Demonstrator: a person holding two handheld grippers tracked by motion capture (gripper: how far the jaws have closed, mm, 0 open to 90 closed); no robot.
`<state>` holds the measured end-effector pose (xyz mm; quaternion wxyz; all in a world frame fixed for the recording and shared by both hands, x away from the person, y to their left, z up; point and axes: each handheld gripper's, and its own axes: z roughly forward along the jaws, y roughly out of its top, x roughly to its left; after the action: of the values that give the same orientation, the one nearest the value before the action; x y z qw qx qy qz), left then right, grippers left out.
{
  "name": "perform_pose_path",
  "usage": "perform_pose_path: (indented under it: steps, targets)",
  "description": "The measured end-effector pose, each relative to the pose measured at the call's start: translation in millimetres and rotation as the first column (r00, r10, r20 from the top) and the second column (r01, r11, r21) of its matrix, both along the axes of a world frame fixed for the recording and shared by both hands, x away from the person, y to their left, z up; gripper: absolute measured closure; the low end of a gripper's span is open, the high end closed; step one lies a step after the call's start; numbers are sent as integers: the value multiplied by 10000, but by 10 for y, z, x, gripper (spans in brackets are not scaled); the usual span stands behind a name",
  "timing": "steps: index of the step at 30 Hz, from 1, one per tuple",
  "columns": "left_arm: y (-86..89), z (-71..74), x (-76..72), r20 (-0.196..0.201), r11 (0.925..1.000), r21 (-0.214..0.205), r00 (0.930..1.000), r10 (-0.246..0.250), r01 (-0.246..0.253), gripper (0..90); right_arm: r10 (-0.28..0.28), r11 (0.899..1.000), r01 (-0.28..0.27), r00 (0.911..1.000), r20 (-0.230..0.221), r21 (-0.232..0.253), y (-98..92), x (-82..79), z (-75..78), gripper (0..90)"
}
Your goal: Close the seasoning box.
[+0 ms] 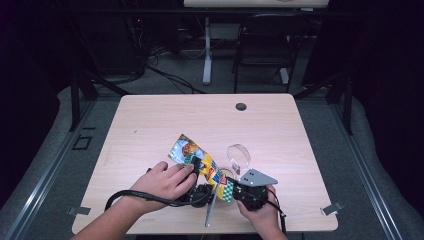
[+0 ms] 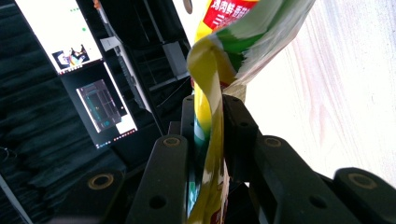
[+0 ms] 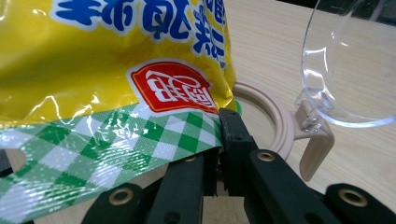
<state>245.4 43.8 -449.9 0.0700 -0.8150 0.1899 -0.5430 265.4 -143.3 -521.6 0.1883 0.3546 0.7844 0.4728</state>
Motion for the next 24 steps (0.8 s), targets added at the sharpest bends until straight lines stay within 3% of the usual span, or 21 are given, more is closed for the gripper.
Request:
perform_pose_path:
  steps: [24]
  targets:
    - [-24, 21, 3, -41, 9998, 201, 10000, -46, 46, 814, -4, 10000, 4, 10000, 7, 12, 1, 4, -6, 870]
